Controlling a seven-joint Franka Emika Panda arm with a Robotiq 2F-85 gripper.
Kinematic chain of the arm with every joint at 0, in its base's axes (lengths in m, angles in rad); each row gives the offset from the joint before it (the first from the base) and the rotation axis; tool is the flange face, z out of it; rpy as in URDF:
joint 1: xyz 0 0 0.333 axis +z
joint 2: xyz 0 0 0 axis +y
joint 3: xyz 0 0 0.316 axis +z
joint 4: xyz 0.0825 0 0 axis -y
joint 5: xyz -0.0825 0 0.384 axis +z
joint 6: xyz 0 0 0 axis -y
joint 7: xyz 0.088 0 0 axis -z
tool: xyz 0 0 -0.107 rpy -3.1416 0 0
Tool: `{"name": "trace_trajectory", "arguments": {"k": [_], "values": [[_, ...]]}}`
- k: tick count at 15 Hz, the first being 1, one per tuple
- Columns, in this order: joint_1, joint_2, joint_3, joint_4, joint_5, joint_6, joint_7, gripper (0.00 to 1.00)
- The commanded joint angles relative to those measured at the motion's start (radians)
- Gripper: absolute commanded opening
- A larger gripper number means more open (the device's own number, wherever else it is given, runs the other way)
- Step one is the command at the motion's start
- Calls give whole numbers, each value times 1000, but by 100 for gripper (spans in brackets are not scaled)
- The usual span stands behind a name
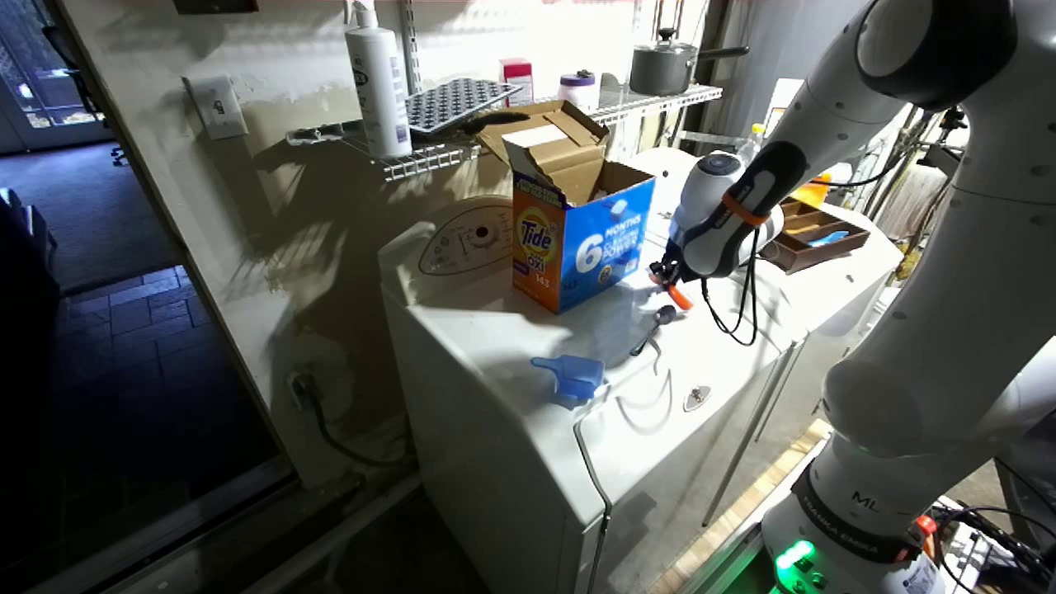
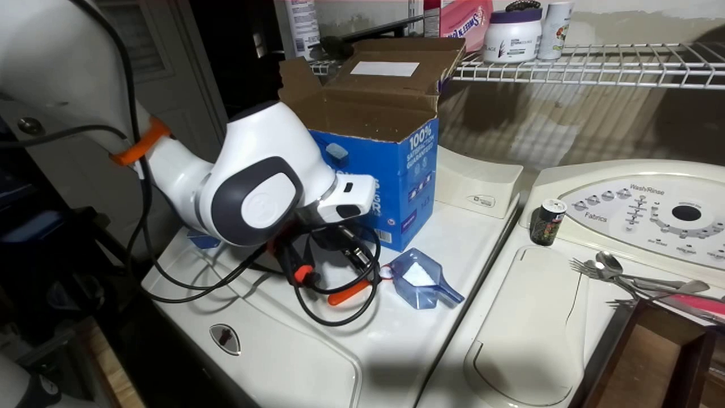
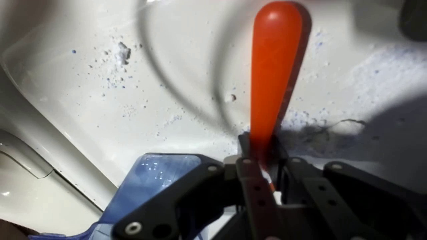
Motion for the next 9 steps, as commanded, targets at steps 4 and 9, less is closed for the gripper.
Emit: {"name": "trace_trajectory", "arguments": {"k": [4, 9], "values": [[18, -102, 11, 16, -13, -150, -27, 4], [72, -180, -19, 19, -17, -234, -38, 4]]}}
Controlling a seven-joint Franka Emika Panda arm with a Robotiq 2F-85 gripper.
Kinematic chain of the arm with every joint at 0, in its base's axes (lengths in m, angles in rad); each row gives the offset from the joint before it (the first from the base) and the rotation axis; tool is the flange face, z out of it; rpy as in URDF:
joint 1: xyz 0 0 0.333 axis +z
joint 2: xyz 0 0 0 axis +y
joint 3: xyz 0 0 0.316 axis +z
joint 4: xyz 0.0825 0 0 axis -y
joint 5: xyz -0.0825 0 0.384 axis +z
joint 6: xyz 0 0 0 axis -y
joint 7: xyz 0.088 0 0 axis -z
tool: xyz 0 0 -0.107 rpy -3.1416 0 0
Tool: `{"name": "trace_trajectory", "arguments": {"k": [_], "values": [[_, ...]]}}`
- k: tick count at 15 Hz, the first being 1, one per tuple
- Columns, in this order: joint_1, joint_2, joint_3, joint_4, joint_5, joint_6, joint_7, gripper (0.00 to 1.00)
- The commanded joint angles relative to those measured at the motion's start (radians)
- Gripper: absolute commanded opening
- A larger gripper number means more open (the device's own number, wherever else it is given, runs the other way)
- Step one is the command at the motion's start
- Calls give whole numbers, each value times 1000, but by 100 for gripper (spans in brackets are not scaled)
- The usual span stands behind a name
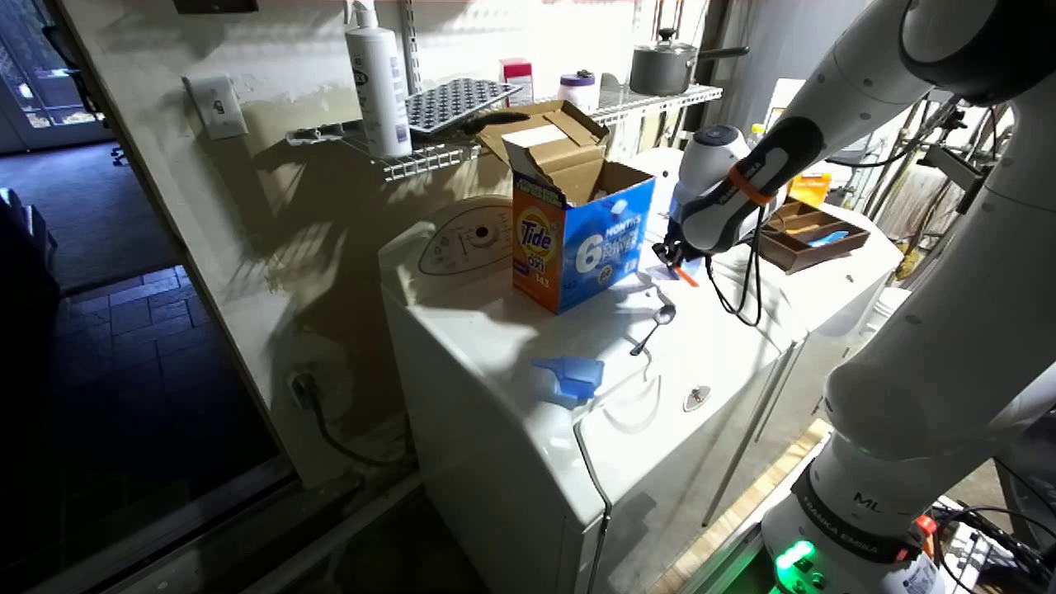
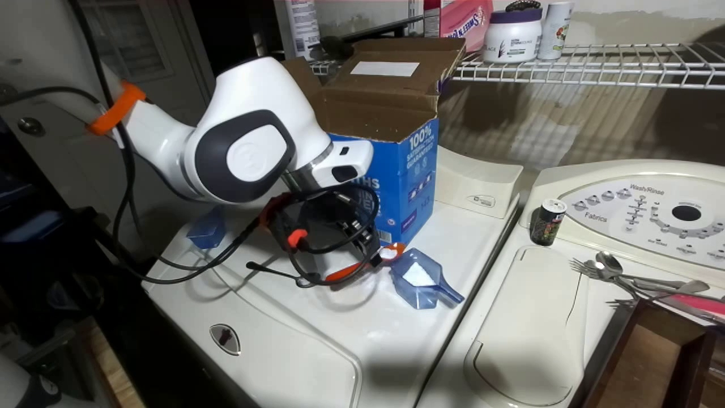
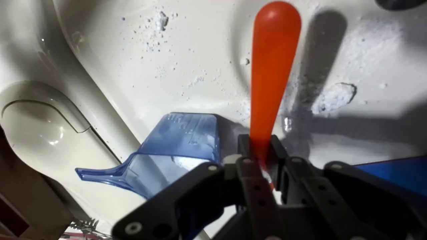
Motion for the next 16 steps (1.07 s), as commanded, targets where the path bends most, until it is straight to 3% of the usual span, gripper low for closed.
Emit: {"name": "trace_trajectory", "arguments": {"k": [1, 9, 16], "values": [[38, -76, -10, -1, -6, -89, -20, 4], [22, -168, 29, 61, -121, -263, 55, 4], [27, -216, 53, 127, -151, -358, 53, 4]]}}
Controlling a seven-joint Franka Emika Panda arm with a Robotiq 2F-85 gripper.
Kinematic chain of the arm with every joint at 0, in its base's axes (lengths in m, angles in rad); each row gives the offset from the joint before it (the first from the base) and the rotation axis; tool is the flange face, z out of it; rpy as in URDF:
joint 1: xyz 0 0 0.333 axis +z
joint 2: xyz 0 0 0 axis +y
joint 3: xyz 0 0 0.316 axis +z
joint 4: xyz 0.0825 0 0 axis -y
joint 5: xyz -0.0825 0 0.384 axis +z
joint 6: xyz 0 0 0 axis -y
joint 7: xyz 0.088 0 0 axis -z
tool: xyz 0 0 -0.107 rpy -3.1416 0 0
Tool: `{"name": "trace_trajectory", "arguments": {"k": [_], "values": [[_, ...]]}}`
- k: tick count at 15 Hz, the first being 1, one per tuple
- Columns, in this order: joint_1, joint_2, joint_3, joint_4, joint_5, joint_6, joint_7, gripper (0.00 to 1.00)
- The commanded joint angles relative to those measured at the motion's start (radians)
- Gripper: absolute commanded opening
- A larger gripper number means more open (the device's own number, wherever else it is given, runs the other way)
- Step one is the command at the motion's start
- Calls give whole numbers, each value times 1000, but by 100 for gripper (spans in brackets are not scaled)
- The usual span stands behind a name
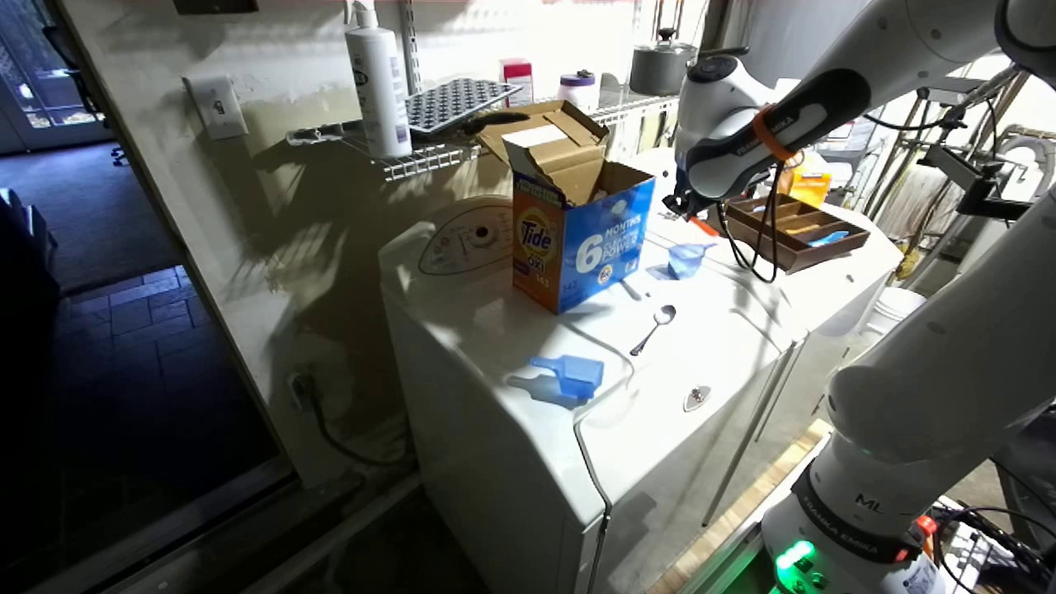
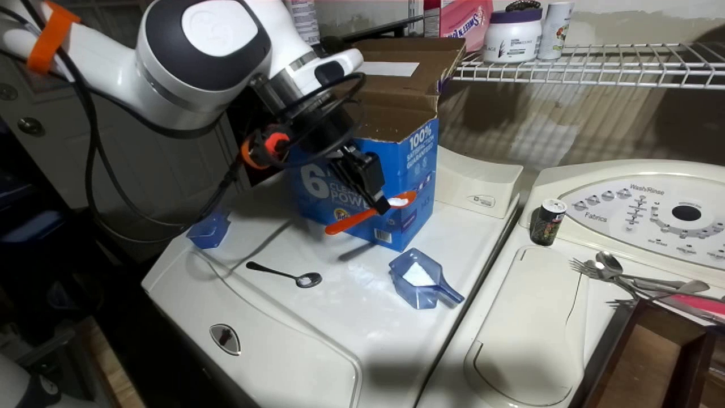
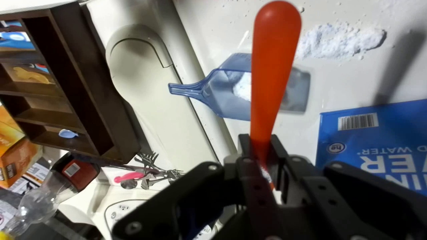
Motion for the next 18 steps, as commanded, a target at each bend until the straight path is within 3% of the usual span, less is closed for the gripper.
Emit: {"name": "trace_trajectory", "arguments": {"k": [1, 18], "values": [[-3, -30, 26, 40, -28, -68, 23, 4], [56, -50, 114, 257, -73, -219, -6, 4]]}}
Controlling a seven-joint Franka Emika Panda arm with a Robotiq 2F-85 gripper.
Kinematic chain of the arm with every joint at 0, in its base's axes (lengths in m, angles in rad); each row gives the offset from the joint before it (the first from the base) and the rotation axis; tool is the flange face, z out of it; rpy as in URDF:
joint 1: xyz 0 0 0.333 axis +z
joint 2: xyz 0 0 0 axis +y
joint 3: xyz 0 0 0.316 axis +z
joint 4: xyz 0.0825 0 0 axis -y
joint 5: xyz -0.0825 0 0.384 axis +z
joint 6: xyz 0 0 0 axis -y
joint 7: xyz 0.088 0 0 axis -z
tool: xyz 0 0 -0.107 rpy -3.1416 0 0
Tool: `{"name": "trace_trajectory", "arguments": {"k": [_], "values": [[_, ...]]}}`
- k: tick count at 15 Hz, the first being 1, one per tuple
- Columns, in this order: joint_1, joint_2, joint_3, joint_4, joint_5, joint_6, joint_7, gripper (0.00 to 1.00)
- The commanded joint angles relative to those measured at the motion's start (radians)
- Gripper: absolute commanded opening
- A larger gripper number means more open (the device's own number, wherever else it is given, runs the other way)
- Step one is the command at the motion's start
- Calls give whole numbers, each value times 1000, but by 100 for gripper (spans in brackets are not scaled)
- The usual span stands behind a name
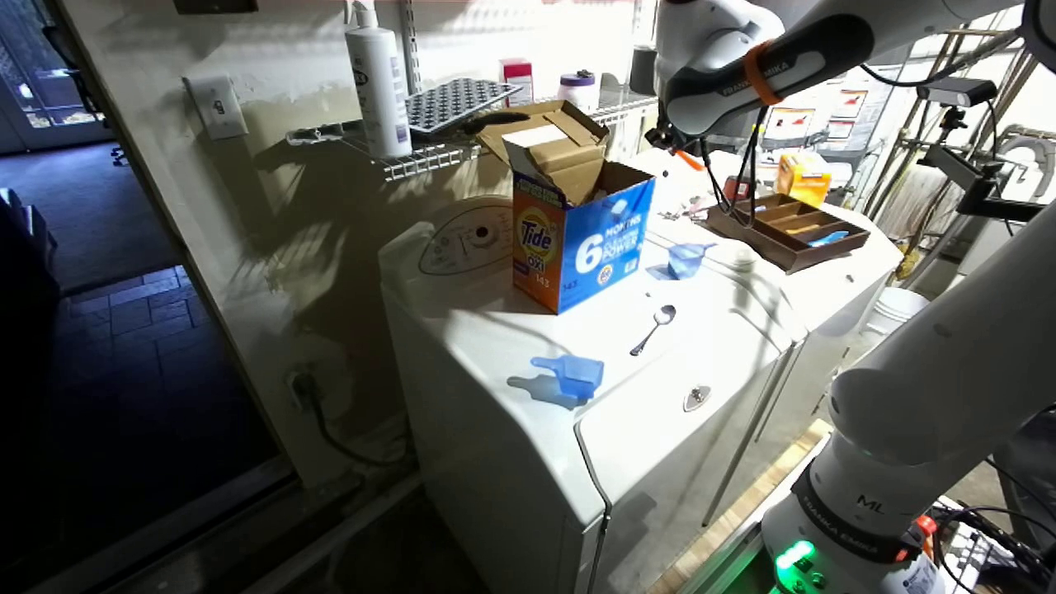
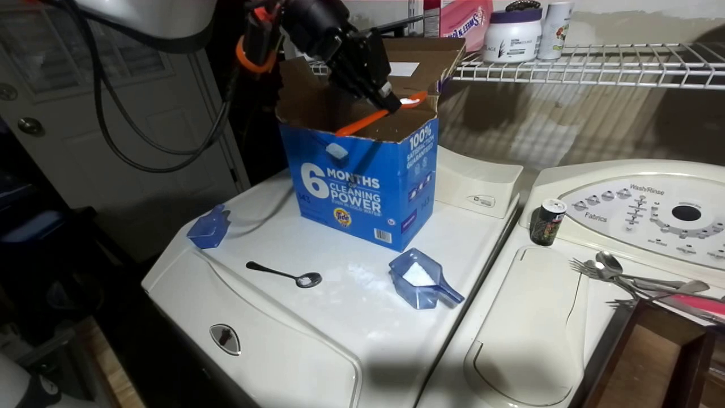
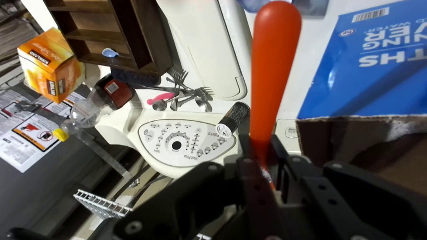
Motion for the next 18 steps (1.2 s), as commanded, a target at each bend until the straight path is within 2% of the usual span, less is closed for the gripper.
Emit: {"name": "trace_trajectory", "arguments": {"k": [1, 7, 13, 18], "values": [[31, -12, 27, 36, -42, -45, -7, 4], [77, 41, 77, 105, -104, -133, -15, 4], [119, 127, 97, 170, -297, -262, -7, 4], [166, 196, 94, 214, -419, -294, -42, 4]]}}
